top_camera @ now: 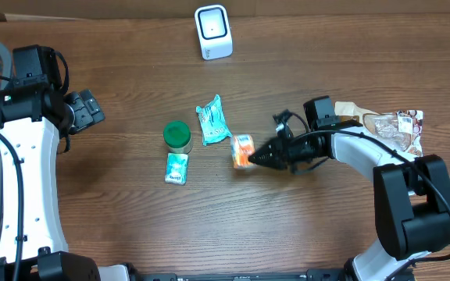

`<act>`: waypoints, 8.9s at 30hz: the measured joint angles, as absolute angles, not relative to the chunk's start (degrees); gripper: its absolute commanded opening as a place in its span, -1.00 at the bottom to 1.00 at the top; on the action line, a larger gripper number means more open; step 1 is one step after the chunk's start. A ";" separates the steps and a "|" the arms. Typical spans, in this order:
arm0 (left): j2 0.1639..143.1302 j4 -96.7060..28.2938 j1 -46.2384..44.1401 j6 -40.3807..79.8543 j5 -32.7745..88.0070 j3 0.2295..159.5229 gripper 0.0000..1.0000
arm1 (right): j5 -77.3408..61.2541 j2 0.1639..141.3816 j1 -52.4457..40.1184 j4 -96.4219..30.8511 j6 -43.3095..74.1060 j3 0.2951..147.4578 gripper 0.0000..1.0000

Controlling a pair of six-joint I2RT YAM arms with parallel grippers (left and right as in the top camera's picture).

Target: Scan the item barcode

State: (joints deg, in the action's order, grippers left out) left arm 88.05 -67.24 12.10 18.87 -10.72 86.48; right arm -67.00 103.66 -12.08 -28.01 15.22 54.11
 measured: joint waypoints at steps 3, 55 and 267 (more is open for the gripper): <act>88.05 -67.24 12.10 18.87 -10.72 86.48 0.99 | -77.93 103.66 -12.08 -17.39 18.70 54.65 -0.92; 88.05 -67.22 12.10 18.87 -10.72 86.48 0.99 | -88.03 103.68 -11.62 40.71 73.45 54.96 -0.92; 88.16 -67.24 12.10 18.85 -10.72 86.46 0.99 | 5.39 112.97 -37.60 -61.56 -8.58 81.62 0.21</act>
State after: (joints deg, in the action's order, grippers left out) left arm 88.16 -67.24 12.10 18.85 -10.72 86.46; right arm 5.39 112.97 -37.60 -61.56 -8.58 81.62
